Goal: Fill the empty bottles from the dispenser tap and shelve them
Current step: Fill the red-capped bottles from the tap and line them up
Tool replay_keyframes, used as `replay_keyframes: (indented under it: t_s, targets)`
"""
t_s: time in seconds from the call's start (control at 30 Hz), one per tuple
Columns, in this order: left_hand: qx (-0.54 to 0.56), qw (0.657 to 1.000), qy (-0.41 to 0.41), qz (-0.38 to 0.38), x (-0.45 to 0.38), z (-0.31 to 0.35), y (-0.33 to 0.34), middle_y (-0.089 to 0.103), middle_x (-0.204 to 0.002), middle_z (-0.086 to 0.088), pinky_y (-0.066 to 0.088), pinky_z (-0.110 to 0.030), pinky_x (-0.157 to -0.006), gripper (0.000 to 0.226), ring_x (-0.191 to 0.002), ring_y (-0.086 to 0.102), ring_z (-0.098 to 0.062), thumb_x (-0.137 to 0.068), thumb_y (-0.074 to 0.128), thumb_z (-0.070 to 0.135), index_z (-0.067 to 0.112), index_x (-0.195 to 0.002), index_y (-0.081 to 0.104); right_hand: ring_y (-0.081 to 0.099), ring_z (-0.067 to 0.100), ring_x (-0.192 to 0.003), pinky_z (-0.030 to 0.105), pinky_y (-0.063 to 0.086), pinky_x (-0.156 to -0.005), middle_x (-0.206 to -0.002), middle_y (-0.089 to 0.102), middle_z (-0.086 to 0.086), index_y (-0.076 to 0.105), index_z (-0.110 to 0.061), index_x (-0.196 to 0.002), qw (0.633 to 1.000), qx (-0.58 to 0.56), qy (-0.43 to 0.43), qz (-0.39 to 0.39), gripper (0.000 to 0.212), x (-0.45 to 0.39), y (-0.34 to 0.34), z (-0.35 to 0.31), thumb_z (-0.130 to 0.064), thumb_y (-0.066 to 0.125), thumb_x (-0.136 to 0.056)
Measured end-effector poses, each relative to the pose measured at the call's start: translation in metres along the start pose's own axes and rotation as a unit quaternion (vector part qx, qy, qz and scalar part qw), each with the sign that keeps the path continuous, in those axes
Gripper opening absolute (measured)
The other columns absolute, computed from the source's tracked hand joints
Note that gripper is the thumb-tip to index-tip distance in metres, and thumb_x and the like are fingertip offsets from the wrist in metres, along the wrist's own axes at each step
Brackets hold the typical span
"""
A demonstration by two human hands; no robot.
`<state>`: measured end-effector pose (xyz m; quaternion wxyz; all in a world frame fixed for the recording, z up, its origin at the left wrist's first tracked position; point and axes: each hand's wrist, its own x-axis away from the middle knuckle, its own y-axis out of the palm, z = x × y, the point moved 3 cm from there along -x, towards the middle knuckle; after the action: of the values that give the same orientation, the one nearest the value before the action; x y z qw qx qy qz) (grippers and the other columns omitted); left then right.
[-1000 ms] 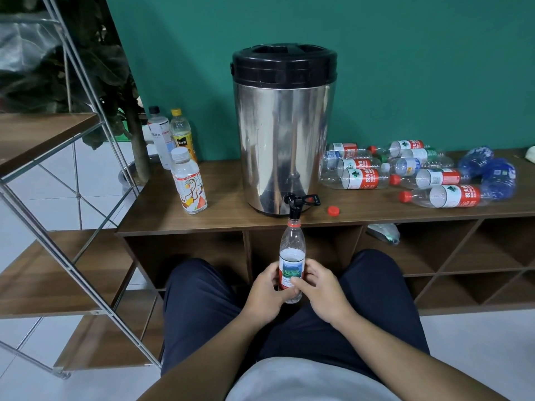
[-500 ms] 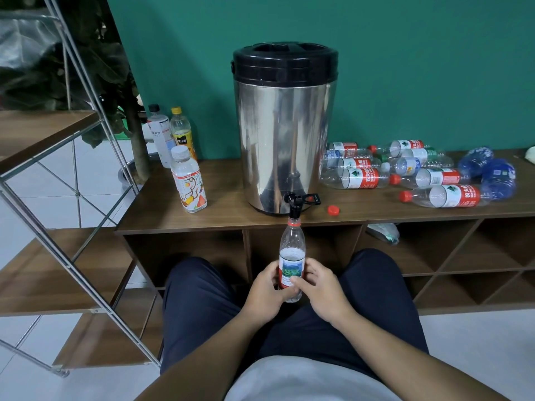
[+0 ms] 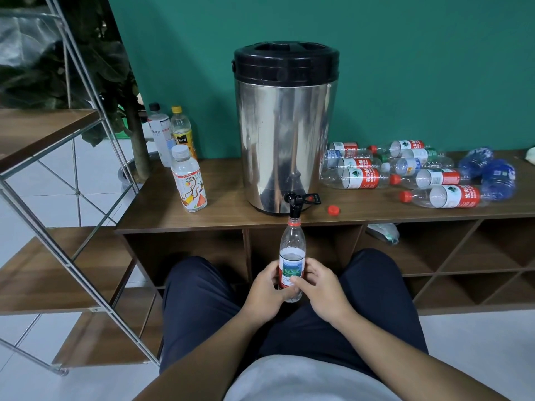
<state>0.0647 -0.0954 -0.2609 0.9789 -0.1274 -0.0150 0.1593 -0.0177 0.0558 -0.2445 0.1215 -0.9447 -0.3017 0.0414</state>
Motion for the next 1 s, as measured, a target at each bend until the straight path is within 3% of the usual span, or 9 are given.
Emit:
replay_keyframes:
  t_s: [1.0]
  targets:
    - [0.012,1.0,0.005,0.002,0.0017,0.0054,0.0007,0.077,-0.133,0.015,0.059,-0.033,-0.11,0.06,-0.126,0.072,-0.007,-0.092,0.093,0.015,0.033,-0.144,0.067,0.077,0.013,-0.116,0.045,0.064,-0.102,-0.122,0.081,-0.008,0.072,-0.029,-0.135,1.0,-0.011,0.0,0.012,0.045,0.0008,-0.0009,-0.0012,-0.013,0.085,-0.096]
